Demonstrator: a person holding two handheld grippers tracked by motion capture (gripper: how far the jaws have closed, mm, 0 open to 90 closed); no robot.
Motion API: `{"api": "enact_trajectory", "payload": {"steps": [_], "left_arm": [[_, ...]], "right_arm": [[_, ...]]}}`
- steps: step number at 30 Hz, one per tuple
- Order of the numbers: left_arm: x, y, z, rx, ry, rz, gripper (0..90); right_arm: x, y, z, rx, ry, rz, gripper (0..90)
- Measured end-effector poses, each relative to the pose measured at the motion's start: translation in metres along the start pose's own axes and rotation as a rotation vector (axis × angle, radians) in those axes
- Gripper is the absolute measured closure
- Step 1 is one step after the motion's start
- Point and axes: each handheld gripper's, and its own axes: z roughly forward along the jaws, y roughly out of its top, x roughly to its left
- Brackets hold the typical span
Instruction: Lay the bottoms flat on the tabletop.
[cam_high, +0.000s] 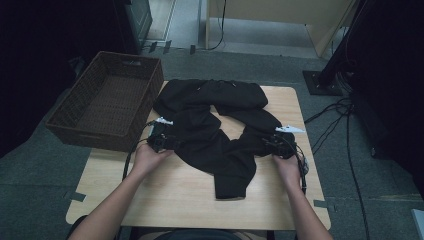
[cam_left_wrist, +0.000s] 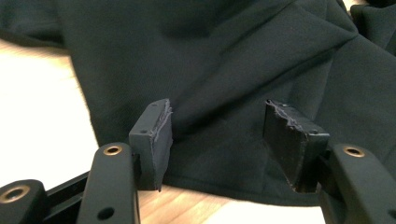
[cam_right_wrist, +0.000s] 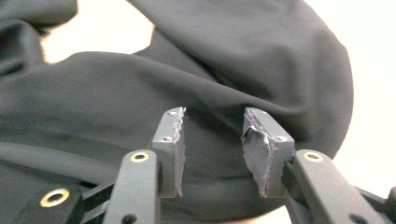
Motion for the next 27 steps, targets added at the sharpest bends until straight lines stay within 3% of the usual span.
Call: {"api": "enact_trajectory", "payload": {"steps": [4,9,12,15,19,21,25,27], "left_arm": [[-0.002,0.0,0.008,0.011,-0.001,0.008,41.2],[-0.005,-0.003,0.012,-0.025,0.012,0.037,39.4],[-0.009,-0.007,0.013,-0.049,0.048,0.094,39.5],[-0.013,-0.01,0.015,-0.071,0.081,0.118,39.5],[-0.021,-0.02,0.018,-0.131,0.152,0.15,40.5],[-0.026,-0.023,0.02,-0.139,0.195,0.176,41.8],[-0.026,-0.026,0.018,-0.151,0.207,0.175,50.9],[-0.024,-0.027,0.016,-0.155,0.205,0.168,64.6]], "right_arm": [[0.007,0.001,0.004,0.005,0.032,-0.008,52.3],[0.011,0.002,0.01,0.015,0.037,-0.014,49.4],[0.015,0.001,0.012,0.024,0.037,-0.028,48.7],[0.02,0.002,0.014,0.019,0.037,-0.039,46.5],[0.027,0.004,0.017,0.009,0.037,-0.051,43.4],[0.032,0.004,0.018,0.013,0.04,-0.06,42.2],[0.039,0.001,0.024,0.033,0.037,-0.093,39.5],[0.042,-0.002,0.027,0.031,0.022,-0.12,38.5]]}}
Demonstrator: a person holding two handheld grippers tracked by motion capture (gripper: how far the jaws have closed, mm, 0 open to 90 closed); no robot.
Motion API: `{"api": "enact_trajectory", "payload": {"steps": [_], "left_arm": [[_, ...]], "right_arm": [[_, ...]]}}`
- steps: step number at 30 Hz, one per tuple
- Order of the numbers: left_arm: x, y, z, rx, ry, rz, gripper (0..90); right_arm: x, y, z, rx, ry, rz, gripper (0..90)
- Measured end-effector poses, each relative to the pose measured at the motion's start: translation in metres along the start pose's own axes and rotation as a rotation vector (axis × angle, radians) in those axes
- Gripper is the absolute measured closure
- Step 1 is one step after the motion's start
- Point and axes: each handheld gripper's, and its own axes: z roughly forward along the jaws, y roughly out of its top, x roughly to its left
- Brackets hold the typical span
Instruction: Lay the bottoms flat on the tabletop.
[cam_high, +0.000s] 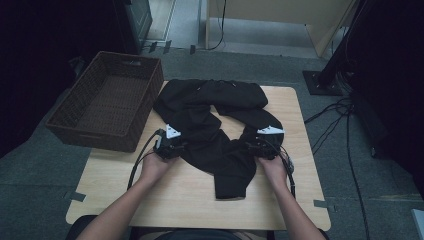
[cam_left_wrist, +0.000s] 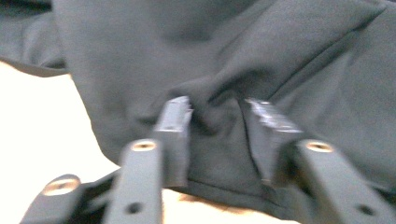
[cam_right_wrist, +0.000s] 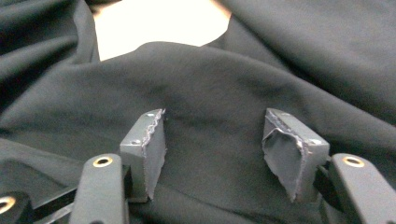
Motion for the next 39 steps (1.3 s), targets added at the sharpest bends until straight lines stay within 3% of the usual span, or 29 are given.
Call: {"api": "enact_trajectory", "payload": {"steps": [1,4,6,8,11,13,19,20,23,24,25,26,29,33,39], "left_arm": [[0.001,0.0,-0.001,0.0,-0.006,-0.003,71.9],[0.002,-0.001,-0.003,0.014,-0.029,0.009,87.3],[0.005,0.0,-0.006,0.037,-0.049,0.001,88.9],[0.017,0.0,-0.011,0.087,-0.101,-0.055,89.6],[0.036,-0.002,-0.018,0.12,-0.085,-0.108,89.8],[0.046,-0.005,-0.023,0.132,-0.083,-0.135,89.8],[0.061,-0.014,-0.036,0.157,-0.063,-0.159,89.0],[0.063,-0.016,-0.038,0.158,-0.052,-0.16,88.7],[0.067,-0.017,-0.04,0.162,-0.027,-0.175,88.0],[0.067,-0.016,-0.04,0.164,-0.026,-0.183,86.2],[0.065,-0.014,-0.039,0.158,-0.058,-0.21,76.0],[0.065,-0.014,-0.039,0.158,-0.058,-0.21,72.4],[0.06,-0.007,-0.043,0.118,-0.119,-0.219,66.8],[0.047,0.008,-0.047,0.067,-0.188,-0.195,57.1],[0.026,0.023,-0.032,0.086,-0.23,-0.15,45.7]], "right_arm": [[0.002,-0.001,0.001,-0.006,-0.014,-0.021,39.2],[0.003,-0.006,0.0,-0.045,-0.015,-0.02,43.3],[0.001,-0.01,-0.003,-0.064,-0.018,-0.014,55.4],[-0.002,-0.011,-0.008,-0.044,-0.011,-0.027,69.0],[-0.009,-0.014,-0.016,-0.014,-0.006,-0.037,85.0],[-0.016,-0.016,-0.02,0.004,-0.003,-0.031,88.2],[-0.044,-0.025,-0.036,0.045,-0.025,0.012,88.7],[-0.054,-0.028,-0.042,0.054,-0.055,0.033,88.7],[-0.063,-0.032,-0.046,0.056,-0.086,0.055,88.5],[-0.068,-0.033,-0.048,0.058,-0.098,0.072,87.6],[-0.072,-0.034,-0.05,0.062,-0.089,0.114,78.9],[-0.072,-0.034,-0.05,0.058,-0.076,0.133,75.1],[-0.07,-0.032,-0.051,0.041,-0.049,0.136,68.7],[-0.059,-0.017,-0.054,-0.044,-0.003,0.13,61.7],[-0.05,-0.004,-0.047,-0.069,0.019,0.116,52.4]]}}
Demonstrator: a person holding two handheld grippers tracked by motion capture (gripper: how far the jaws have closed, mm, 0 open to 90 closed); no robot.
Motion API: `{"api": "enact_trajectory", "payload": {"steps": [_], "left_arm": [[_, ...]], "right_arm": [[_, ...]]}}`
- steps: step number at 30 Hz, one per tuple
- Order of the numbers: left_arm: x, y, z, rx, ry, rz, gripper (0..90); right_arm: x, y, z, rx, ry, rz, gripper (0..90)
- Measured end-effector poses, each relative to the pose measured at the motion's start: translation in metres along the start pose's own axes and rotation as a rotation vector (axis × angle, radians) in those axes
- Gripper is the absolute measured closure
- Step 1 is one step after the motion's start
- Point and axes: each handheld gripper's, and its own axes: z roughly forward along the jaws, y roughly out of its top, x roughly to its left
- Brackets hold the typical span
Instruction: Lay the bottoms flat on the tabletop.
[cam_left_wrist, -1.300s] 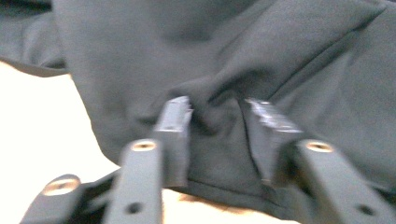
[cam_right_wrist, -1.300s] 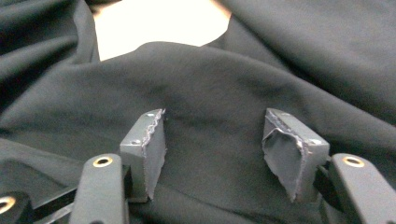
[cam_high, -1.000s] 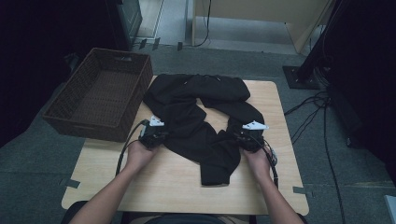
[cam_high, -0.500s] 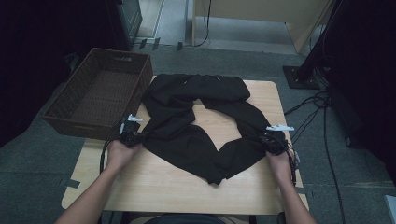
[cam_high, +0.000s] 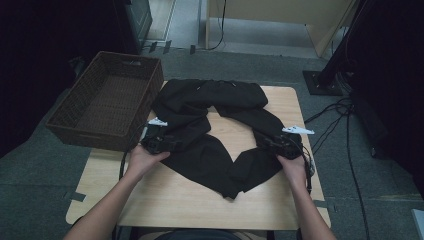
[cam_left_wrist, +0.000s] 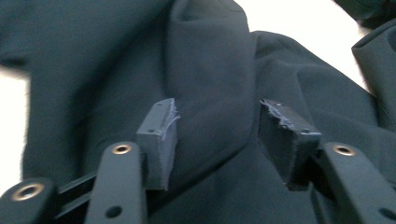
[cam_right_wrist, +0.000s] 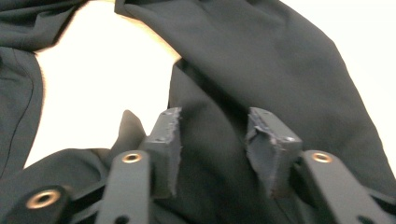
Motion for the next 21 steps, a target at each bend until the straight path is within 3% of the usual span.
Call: {"api": "enact_trajectory", "payload": {"steps": [5,10,14,16,17,19,21], "left_arm": [[-0.007,0.012,0.023,0.034,-0.024,0.004,41.6],[-0.01,0.018,0.042,0.055,-0.001,0.021,39.8],[-0.009,0.016,0.052,0.068,0.007,0.025,40.7],[-0.01,0.016,0.052,0.06,0.021,0.033,47.5],[-0.009,0.016,0.052,0.057,0.028,0.033,47.5],[-0.008,0.016,0.053,0.052,0.038,0.033,55.7],[-0.008,0.015,0.053,0.044,0.036,0.025,65.3]], "right_arm": [[0.006,0.01,0.015,0.006,-0.004,-0.025,46.5],[0.004,0.018,0.036,0.021,0.012,-0.015,44.3],[0.008,0.015,0.052,0.051,0.061,-0.015,44.6],[0.014,0.012,0.056,0.069,0.075,-0.036,44.9],[0.016,0.011,0.056,0.061,0.065,-0.052,46.9],[0.02,0.009,0.057,0.05,0.042,-0.079,51.6],[0.024,0.007,0.055,0.047,0.025,-0.089,62.6]]}}
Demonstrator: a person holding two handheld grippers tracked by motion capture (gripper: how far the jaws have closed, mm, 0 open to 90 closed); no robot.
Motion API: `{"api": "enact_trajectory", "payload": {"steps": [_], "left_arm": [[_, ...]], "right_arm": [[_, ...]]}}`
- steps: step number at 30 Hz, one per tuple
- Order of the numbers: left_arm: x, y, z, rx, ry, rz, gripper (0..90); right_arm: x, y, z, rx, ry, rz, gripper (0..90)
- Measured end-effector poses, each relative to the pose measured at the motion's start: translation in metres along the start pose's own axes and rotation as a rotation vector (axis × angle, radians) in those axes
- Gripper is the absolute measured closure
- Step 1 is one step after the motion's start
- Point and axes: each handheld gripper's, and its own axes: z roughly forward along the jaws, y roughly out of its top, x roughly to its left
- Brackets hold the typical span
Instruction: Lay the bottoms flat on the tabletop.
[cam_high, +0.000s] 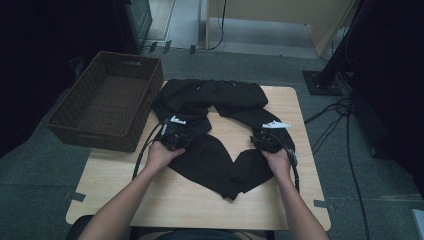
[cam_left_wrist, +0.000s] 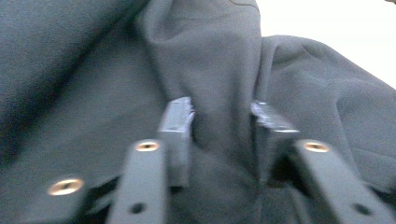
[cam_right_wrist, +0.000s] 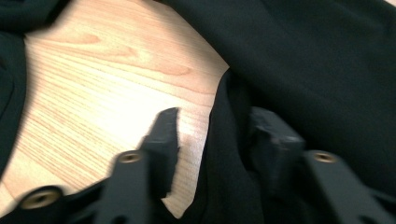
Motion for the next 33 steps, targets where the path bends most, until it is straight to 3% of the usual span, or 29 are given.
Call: {"api": "enact_trajectory", "payload": {"steps": [2,4,5,8,11,16,26,30,33], "left_arm": [[-0.001,-0.003,0.001,0.001,-0.026,0.005,77.8],[-0.003,-0.005,-0.001,0.017,-0.046,0.022,84.8],[-0.004,-0.005,-0.002,0.027,-0.06,0.022,87.3],[-0.01,-0.009,-0.006,0.059,-0.097,0.045,88.0],[-0.019,-0.015,-0.011,0.073,-0.134,0.055,88.0],[-0.031,-0.029,-0.018,0.081,-0.202,0.03,87.8],[-0.055,-0.056,-0.03,0.129,-0.251,0.048,86.8],[-0.057,-0.061,-0.035,0.137,-0.263,0.049,83.8],[-0.053,-0.056,-0.041,0.098,-0.247,0.033,75.4]], "right_arm": [[0.004,-0.003,-0.002,0.001,-0.008,-0.023,73.9],[0.008,-0.004,-0.005,0.011,0.015,-0.026,81.1],[0.012,-0.006,-0.008,0.036,0.062,-0.017,85.3],[0.019,-0.007,-0.011,0.06,0.094,-0.015,86.3],[0.034,-0.012,-0.015,0.084,0.137,-0.039,86.5],[0.063,-0.02,-0.02,0.103,0.21,-0.07,86.4],[0.119,-0.037,-0.029,0.13,0.34,-0.159,85.5],[0.13,-0.041,-0.032,0.161,0.405,-0.161,82.3],[0.126,-0.035,-0.036,0.113,0.393,-0.17,71.8]]}}
